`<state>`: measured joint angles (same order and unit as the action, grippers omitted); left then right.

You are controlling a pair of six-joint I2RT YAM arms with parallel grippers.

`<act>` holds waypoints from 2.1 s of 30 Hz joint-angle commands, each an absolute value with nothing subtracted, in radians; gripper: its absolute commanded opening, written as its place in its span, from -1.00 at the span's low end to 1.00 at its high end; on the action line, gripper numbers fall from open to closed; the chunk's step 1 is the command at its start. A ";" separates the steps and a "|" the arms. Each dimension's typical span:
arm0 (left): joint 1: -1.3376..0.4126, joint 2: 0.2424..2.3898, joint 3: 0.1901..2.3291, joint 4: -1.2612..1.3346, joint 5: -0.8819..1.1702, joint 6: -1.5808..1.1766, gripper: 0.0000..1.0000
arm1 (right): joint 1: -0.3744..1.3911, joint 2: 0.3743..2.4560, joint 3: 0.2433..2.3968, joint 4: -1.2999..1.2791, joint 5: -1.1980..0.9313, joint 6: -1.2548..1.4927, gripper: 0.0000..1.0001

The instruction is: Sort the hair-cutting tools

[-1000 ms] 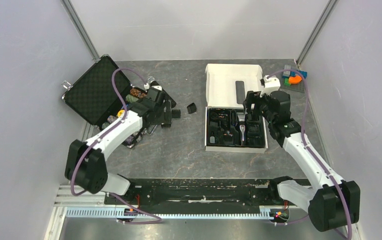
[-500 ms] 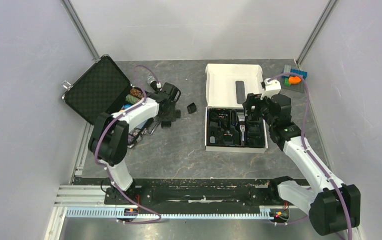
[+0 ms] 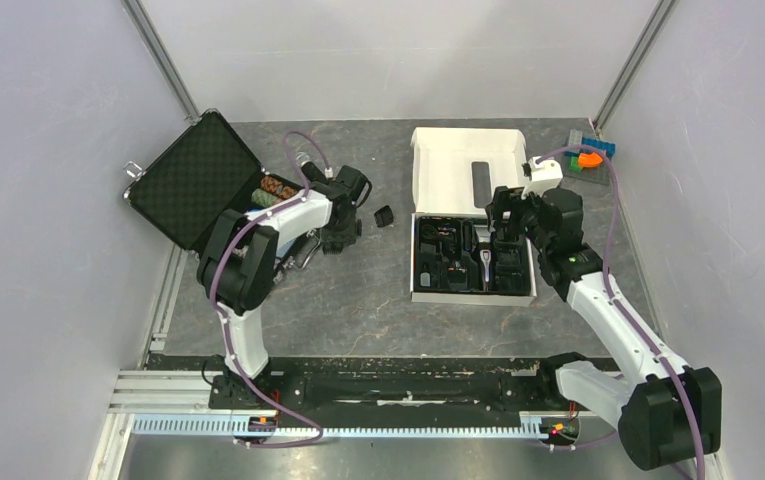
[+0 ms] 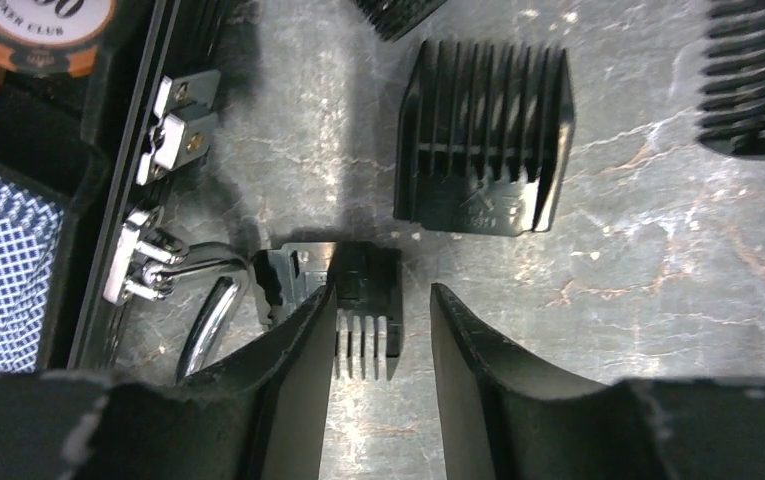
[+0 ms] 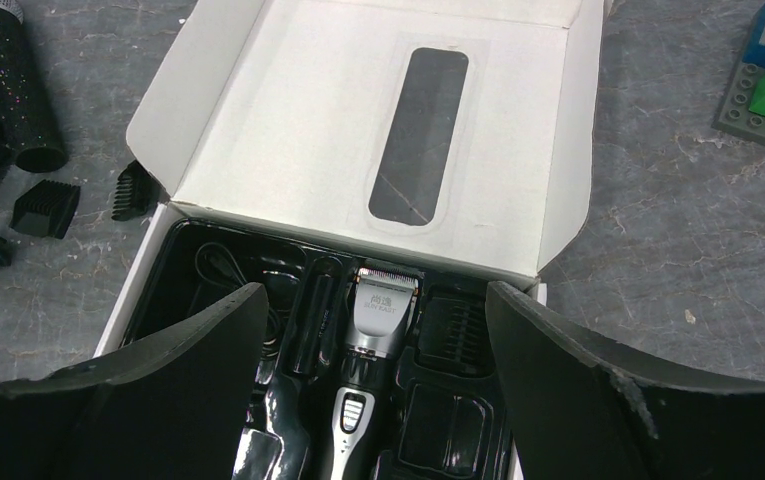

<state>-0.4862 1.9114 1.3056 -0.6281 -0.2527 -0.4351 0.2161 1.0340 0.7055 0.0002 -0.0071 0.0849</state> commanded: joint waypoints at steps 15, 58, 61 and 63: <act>-0.500 1.711 1.214 -0.533 -0.198 -0.481 -0.96 | 0.219 1.031 0.701 0.056 -0.095 0.078 0.63; -0.856 0.990 0.695 0.364 -0.404 -1.093 -0.95 | 1.062 1.310 0.471 1.266 0.446 -0.161 0.46; -0.864 0.992 0.697 0.374 -0.409 -1.090 -0.95 | 1.073 1.339 0.488 1.297 0.502 -0.166 0.43; -0.872 0.995 0.693 0.388 -0.411 -1.089 -0.95 | 1.078 1.356 0.494 1.324 0.524 -0.168 0.40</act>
<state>-0.8566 1.0012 0.6968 0.3058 -0.3580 -1.0595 1.0653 1.3270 0.4603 1.1999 0.4187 -0.1345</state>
